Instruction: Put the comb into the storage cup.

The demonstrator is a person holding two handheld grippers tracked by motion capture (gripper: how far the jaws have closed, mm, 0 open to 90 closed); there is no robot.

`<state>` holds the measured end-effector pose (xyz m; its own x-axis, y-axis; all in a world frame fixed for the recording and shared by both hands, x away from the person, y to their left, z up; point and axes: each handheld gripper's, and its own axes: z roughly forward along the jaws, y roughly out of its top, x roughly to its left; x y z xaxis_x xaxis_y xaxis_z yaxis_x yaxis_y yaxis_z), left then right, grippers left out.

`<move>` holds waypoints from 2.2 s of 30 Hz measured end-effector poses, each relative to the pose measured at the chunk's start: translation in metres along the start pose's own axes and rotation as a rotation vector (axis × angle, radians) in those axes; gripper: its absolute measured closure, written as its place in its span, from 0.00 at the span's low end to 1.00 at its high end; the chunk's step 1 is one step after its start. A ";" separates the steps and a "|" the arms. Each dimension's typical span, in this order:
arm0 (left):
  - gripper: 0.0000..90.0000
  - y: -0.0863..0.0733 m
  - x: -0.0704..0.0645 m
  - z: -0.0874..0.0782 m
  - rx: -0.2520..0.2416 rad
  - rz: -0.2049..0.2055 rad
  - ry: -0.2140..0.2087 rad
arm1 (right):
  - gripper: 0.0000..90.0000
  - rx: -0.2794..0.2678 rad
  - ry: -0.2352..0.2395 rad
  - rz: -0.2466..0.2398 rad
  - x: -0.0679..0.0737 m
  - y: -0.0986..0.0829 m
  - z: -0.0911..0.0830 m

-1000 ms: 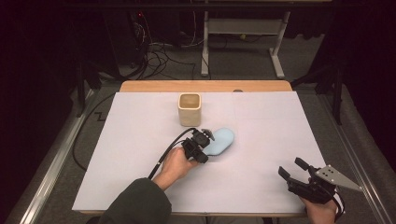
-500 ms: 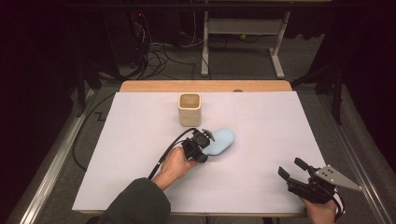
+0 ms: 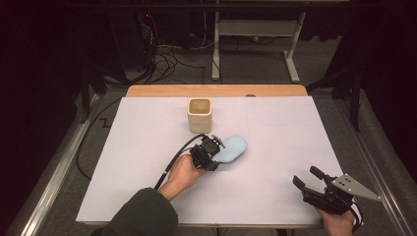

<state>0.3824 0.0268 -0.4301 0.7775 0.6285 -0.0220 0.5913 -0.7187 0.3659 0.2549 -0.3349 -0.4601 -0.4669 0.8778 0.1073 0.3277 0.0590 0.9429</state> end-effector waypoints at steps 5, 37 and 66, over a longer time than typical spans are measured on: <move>0.77 -0.001 0.000 -0.003 -0.017 0.002 0.001 | 0.28 -0.001 0.001 0.001 0.000 0.000 0.000; 0.77 -0.037 0.012 -0.040 -0.193 -0.034 -0.005 | 0.23 -0.012 0.042 -0.021 0.010 0.009 0.004; 0.77 -0.088 0.009 -0.067 -0.292 -0.032 0.009 | 0.18 0.009 0.248 -0.042 0.073 0.033 0.053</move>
<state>0.3234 0.1159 -0.4002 0.7568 0.6530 -0.0295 0.5277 -0.5837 0.6171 0.2752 -0.2437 -0.4382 -0.6670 0.7311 0.1433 0.3103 0.0978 0.9456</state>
